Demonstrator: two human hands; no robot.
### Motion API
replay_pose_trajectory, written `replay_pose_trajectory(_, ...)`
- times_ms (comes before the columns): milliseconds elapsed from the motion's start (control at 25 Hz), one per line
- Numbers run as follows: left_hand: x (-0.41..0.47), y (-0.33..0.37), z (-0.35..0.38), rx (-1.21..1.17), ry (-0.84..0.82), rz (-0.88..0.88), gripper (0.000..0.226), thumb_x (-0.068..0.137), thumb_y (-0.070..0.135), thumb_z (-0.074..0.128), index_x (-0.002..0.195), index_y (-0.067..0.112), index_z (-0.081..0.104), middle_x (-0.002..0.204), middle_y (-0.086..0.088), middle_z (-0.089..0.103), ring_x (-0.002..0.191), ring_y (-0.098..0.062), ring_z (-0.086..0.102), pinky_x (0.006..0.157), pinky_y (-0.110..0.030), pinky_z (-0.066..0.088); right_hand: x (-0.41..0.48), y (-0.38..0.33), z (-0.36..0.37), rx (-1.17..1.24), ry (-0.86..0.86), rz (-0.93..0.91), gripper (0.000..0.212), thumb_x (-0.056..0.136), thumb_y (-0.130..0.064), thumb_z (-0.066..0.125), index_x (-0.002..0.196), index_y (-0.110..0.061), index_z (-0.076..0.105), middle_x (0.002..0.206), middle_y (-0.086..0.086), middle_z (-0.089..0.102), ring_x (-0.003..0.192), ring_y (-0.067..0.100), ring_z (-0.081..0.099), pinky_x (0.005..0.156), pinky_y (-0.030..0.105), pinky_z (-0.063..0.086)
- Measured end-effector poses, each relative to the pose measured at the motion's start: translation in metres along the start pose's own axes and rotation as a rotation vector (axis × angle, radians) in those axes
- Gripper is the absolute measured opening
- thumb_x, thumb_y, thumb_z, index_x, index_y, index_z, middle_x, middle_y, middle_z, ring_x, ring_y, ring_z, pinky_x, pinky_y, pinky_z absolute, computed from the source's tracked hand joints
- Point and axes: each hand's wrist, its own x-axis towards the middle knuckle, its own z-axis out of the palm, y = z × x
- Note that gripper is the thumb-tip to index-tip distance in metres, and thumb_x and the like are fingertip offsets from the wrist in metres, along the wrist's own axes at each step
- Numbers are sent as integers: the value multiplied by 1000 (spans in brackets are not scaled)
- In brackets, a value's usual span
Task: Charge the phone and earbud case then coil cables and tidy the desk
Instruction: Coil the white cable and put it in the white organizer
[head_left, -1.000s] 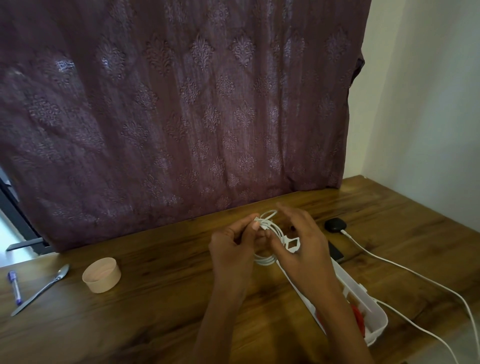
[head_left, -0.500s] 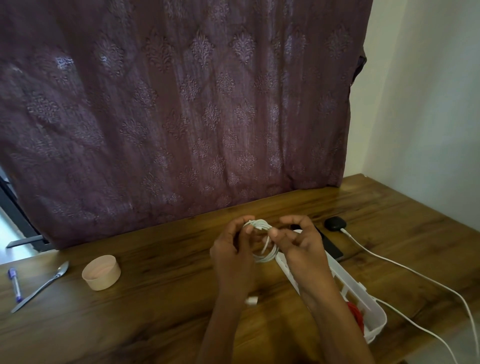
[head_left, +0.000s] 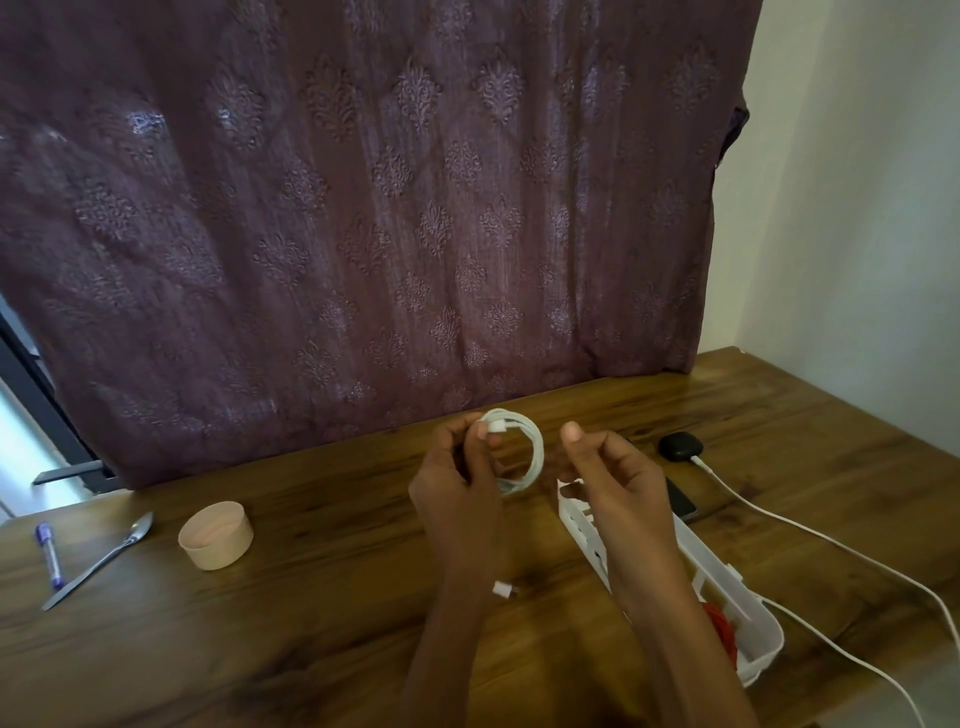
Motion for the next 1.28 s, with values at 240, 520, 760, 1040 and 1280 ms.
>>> replay_pose_trajectory(240, 0, 2, 0, -17, -4, -9, 11, 90, 12, 55, 88, 18, 63, 65, 19, 60, 60, 11, 59, 54, -4, 42, -6, -3, 9, -178, -76, -69, 14, 80, -31, 67, 72, -20, 72, 70, 13, 64, 63, 13, 54, 62, 26, 47)
replay_pose_trajectory(520, 5, 4, -10, -36, -83, -39, 18, 89, 14, 57, 84, 30, 61, 66, 14, 65, 65, 8, 62, 55, -3, 43, 1, -7, 9, 25, -27, 53, 36, 90, -27, 55, 58, -11, 60, 58, 5, 59, 65, 17, 59, 74, 34, 50)
replay_pose_trajectory(760, 6, 5, -11, -21, -87, -16, 19, 86, 19, 61, 81, 37, 61, 68, 21, 67, 71, 8, 64, 62, -4, 44, 4, -6, 2, -38, 32, -50, 29, 82, -26, 65, 66, -3, 61, 47, 0, 50, 45, 6, 52, 52, 29, 51)
replay_pose_trajectory(1040, 4, -1, -7, -84, 4, -132, 9, 84, 23, 64, 82, 32, 65, 74, 9, 72, 74, -1, 67, 65, -16, 52, 9, -4, -9, -122, 51, -194, 13, 65, -38, 71, 74, -29, 71, 70, -10, 71, 68, 3, 65, 62, 19, 53)
replay_pose_trajectory(1280, 14, 3, -4, -163, 207, -235, 8, 84, 23, 64, 81, 31, 65, 82, 3, 73, 79, -8, 68, 73, -23, 51, 1, 2, 3, 107, -311, -156, 28, 66, -22, 72, 94, -18, 72, 91, 1, 75, 91, 13, 69, 74, 16, 53)
